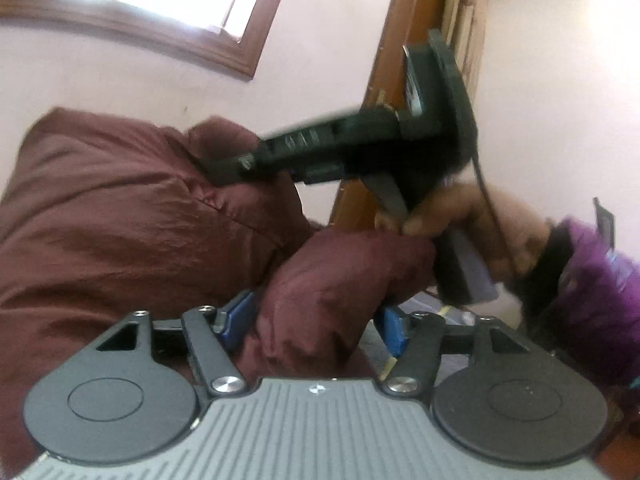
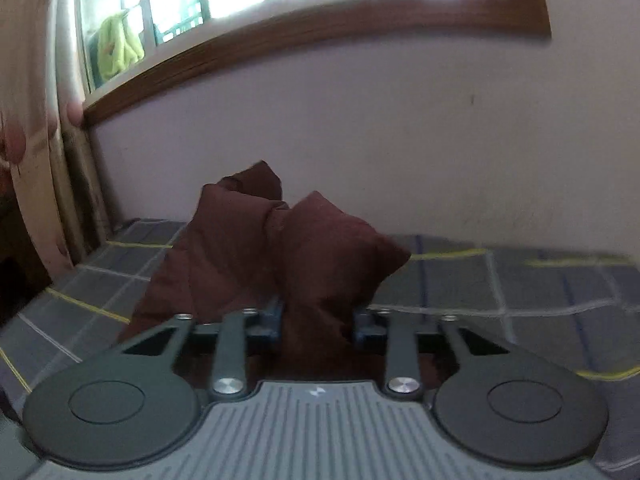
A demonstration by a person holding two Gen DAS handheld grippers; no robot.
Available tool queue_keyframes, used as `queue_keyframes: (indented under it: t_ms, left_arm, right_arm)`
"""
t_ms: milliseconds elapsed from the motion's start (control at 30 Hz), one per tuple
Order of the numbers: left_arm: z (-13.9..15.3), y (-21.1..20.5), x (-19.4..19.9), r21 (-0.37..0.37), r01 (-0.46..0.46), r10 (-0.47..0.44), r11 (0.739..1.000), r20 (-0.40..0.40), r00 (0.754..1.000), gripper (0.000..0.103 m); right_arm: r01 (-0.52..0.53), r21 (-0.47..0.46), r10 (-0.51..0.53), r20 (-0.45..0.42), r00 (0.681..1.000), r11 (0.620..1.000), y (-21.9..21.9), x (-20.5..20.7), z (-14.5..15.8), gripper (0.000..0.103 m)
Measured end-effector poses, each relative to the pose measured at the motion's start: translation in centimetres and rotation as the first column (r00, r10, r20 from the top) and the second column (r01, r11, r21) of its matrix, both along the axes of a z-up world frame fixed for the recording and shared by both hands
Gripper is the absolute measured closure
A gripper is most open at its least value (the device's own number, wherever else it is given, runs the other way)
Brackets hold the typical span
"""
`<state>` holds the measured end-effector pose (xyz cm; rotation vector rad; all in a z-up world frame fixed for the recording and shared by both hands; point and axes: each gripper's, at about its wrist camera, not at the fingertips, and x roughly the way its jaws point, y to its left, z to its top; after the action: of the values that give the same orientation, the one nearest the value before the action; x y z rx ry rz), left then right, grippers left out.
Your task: Fold large clothes
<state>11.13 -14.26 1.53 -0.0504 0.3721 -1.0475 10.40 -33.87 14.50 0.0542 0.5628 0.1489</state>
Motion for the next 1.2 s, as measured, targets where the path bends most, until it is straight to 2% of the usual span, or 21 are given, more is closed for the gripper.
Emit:
queue_keyframes:
  t_ms: [33,100,167,200,267,333,400,500,533,567,600,633,667,733,833,933,967,1033,1100,1133,1200]
  left_arm:
    - [0.7,0.7,-0.3,-0.022,-0.001,0.001,1.000,-0.001,1.000,0.014]
    - [2.0,2.5,-1.0,-0.087,-0.058,0.060,0.994,0.020,0.998,0.001]
    - [3.3,4.2,-0.9,-0.153,-0.089,0.095,0.984,0.038,0.995,0.000]
    - [3.8,4.5,-0.3,-0.156,-0.108,0.115,0.982,0.040,0.993,0.000]
    - [3.9,4.4,1.5,-0.110,-0.154,0.157,0.982,0.024,0.987,0.003]
    - [2.8,3.8,4.1,-0.062,-0.181,0.177,0.982,-0.064,0.982,0.020]
    - [1.7,3.5,5.7,-0.063,-0.192,0.184,0.979,-0.103,0.977,0.021]
    - [1.6,2.6,5.2,-0.038,-0.199,0.197,0.979,-0.053,0.979,0.015]
    - [1.5,1.8,5.4,-0.037,-0.197,0.195,0.980,-0.046,0.980,0.013]
    - [1.2,1.9,5.1,-0.039,-0.198,0.196,0.979,-0.042,0.980,0.012]
    - [0.9,2.2,4.7,-0.040,-0.199,0.198,0.979,-0.038,0.980,0.011]
    - [0.7,2.0,4.5,-0.039,-0.197,0.196,0.980,-0.036,0.980,0.010]
    - [0.8,2.2,4.1,-0.040,-0.195,0.194,0.980,-0.035,0.980,0.010]
    - [0.7,2.1,4.2,-0.042,-0.194,0.192,0.980,-0.037,0.981,0.010]
    - [0.7,1.9,3.5,-0.036,-0.188,0.187,0.981,-0.031,0.982,0.010]
    - [0.5,3.1,2.5,-0.037,-0.215,0.214,0.976,-0.018,0.977,0.003]
    - [0.6,3.4,2.8,-0.048,-0.228,0.227,0.972,-0.023,0.974,0.002]
    - [0.5,4.3,3.4,-0.086,-0.250,0.245,0.964,-0.062,0.967,0.003]
    - [0.6,4.9,4.0,-0.122,-0.246,0.235,0.961,-0.100,0.967,0.003]
    - [0.6,4.8,4.1,-0.128,-0.237,0.222,0.963,-0.116,0.968,0.003]
    - [0.6,4.2,3.8,-0.122,-0.201,0.188,0.972,-0.109,0.976,0.003]
  right_arm:
    - [0.009,-0.006,-0.009,0.022,1.000,1.000,-0.2,-1.2,0.1,0.082]
    - [0.036,-0.021,-0.035,0.042,0.998,0.999,-0.8,-3.3,-0.3,0.084]
    - [0.075,-0.006,-0.074,0.051,0.996,0.997,-2.0,-5.0,-1.4,0.085]
    - [0.086,0.009,-0.086,0.053,0.995,0.996,-2.5,-5.5,-2.0,0.085]
    - [0.113,0.073,-0.117,0.059,0.991,0.991,-3.6,-6.8,-2.7,0.085]
    - [0.105,0.187,-0.126,0.104,0.987,0.977,-5.2,-7.6,-3.5,0.085]
    - [0.119,0.283,-0.152,0.097,0.984,0.952,-6.2,-7.8,-4.5,0.085]
    - [0.155,0.360,-0.209,0.117,0.971,0.920,-6.7,-9.0,-5.0,0.078]
    - [0.166,0.408,-0.234,0.125,0.964,0.898,-7.0,-10.2,-4.5,0.071]
    - [0.194,0.438,-0.271,0.119,0.955,0.878,-7.4,-11.2,-4.2,0.048]
    - [0.233,0.454,-0.312,0.106,0.944,0.860,-7.7,-12.2,-3.9,0.031]
    - [0.273,0.460,-0.352,0.095,0.931,0.845,-7.9,-13.5,-3.7,0.005]
    - [0.294,0.457,-0.371,0.089,0.924,0.840,-7.8,-14.3,-3.6,0.002]
    - [0.302,0.451,-0.362,0.049,0.931,0.840,-7.7,-15.1,-3.5,0.002]
    - [0.293,0.452,-0.312,-0.033,0.950,0.843,-6.6,-13.8,-4.1,0.004]
    - [0.189,0.370,-0.203,-0.002,0.979,0.910,-2.9,-10.4,-3.9,0.050]
    - [0.161,0.337,-0.177,0.019,0.984,0.928,-1.9,-9.3,-3.5,0.059]
    - [0.064,0.363,-0.096,0.070,0.993,0.929,-1.0,-6.9,-2.7,0.071]
    - [-0.033,0.389,-0.036,0.169,0.985,0.920,-1.1,-6.1,-2.0,0.076]
    - [-0.048,0.392,-0.030,0.191,0.981,0.919,-1.7,-5.8,-2.4,0.076]
    - [0.024,0.435,-0.088,0.126,0.988,0.900,-3.3,-5.6,-4.9,0.077]
